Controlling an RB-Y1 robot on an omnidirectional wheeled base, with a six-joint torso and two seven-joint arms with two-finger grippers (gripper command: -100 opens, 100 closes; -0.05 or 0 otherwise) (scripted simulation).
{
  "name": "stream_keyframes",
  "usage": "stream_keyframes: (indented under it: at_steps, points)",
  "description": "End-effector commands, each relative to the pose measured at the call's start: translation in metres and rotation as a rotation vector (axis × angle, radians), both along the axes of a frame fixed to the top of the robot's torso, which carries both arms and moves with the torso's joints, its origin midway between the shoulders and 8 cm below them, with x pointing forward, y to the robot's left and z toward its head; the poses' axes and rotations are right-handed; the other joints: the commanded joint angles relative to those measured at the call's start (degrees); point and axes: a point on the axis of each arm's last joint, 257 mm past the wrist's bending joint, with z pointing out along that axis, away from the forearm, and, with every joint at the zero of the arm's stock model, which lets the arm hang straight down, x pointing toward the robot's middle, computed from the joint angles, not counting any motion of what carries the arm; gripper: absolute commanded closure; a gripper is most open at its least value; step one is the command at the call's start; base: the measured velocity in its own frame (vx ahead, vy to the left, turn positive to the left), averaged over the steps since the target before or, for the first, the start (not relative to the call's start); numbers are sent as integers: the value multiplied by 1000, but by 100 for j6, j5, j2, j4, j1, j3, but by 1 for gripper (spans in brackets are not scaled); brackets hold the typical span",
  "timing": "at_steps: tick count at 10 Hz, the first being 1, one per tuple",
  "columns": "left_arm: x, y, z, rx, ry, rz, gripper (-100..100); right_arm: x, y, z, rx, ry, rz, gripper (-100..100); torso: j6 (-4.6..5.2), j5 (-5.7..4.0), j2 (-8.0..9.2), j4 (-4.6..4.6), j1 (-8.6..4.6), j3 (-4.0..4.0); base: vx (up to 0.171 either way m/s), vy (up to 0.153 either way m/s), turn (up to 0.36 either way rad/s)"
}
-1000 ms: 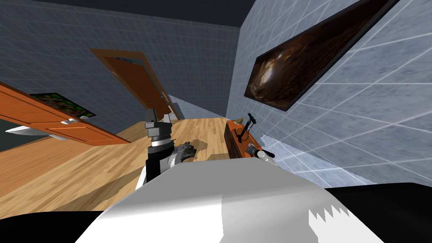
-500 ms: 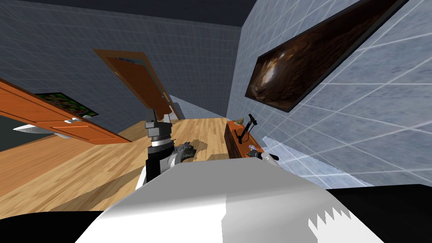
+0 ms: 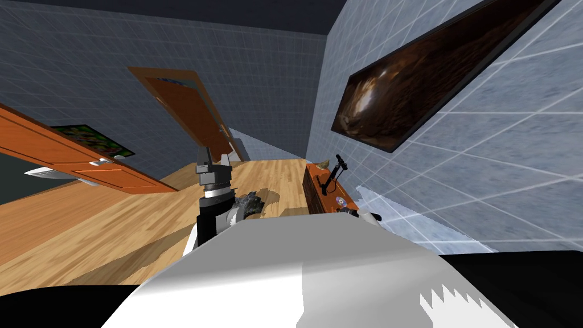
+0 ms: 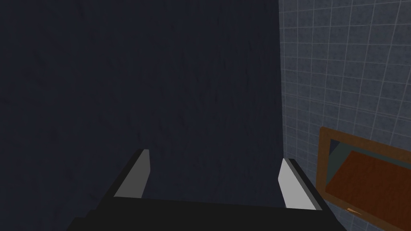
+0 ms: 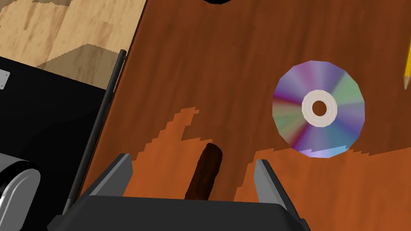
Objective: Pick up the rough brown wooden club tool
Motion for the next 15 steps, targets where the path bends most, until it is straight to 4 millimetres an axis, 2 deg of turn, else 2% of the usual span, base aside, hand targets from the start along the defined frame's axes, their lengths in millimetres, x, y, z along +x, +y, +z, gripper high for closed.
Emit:
stream_keyframes:
  at_steps: [1, 5, 8, 15]
  points:
    - [0, 0, 0, 0, 0, 0, 0, -20, -2, -4, 59, 43, -46, -100, 0, 0, 0, 0, 0, 0, 17, -19, 19]
    - [0, 0, 0, 0, 0, 0, 0, -34, -1, -7, 112, 74, -82, -100, 0, 1, 3, 1, 5, 2, 9, -9, 9]
    - [0, 0, 0, 0, 0, 0, 0, -56, 0, -9, 201, 119, -153, -100, 0, 1, 3, 1, 4, 2, 10, -11, 12]
    - [0, 0, 0, 0, 0, 0, 0, -93, 6, -5, 375, 183, -298, -100, 0, 1, 3, 1, 2, 2, 9, -15, 4]
